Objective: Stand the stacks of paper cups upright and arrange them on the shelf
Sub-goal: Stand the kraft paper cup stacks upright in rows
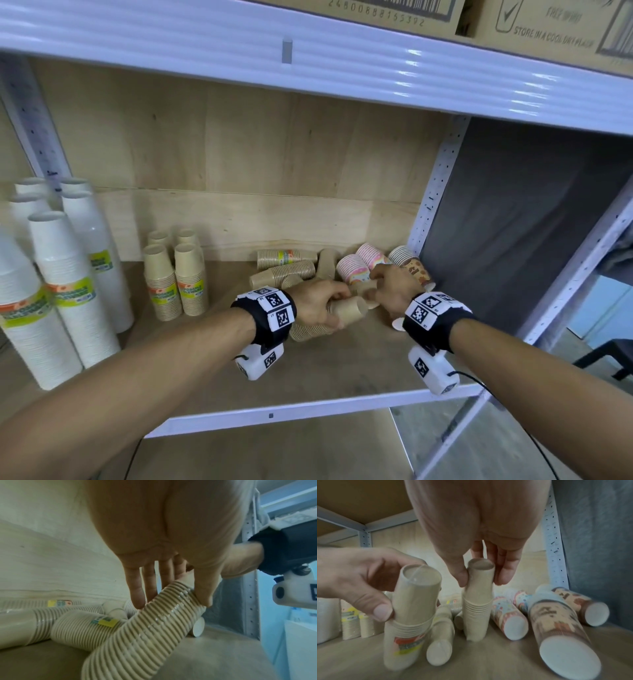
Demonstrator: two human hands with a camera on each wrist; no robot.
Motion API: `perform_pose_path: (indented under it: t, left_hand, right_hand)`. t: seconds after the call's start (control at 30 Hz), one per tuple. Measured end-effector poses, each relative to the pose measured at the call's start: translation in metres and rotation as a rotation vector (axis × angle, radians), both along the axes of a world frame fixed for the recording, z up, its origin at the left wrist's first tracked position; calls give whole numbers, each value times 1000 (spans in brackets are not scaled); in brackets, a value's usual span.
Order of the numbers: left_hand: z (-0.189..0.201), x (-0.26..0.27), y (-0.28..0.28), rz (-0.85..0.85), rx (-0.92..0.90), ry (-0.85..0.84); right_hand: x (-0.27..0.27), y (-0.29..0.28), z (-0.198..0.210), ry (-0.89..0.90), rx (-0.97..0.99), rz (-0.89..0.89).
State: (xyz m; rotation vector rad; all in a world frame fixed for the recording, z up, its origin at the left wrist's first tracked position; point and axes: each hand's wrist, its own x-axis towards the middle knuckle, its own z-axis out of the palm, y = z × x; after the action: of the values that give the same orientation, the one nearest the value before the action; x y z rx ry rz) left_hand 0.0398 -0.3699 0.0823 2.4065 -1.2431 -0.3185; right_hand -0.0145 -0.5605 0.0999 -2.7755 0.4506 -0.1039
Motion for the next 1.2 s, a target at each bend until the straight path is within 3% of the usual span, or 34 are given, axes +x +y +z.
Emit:
perform_pose_path:
  t: [0.13, 0.4, 0.7, 1.03, 1.2]
  left_hand:
    - [16, 12, 8, 86, -92, 137]
    - [66, 38, 46, 266, -98, 291]
    - [92, 50, 107, 452, -60, 318]
    - [79, 40, 167, 616, 83, 155]
    - [62, 37, 183, 677, 68, 171]
  right_hand:
    - [9, 11, 25, 7, -35, 75]
    - [33, 46, 68, 36, -164, 225]
    - [71, 106, 112, -69, -208, 364]
    - [86, 188, 78, -54, -131, 568]
    - [88, 212, 56, -7, -100, 610]
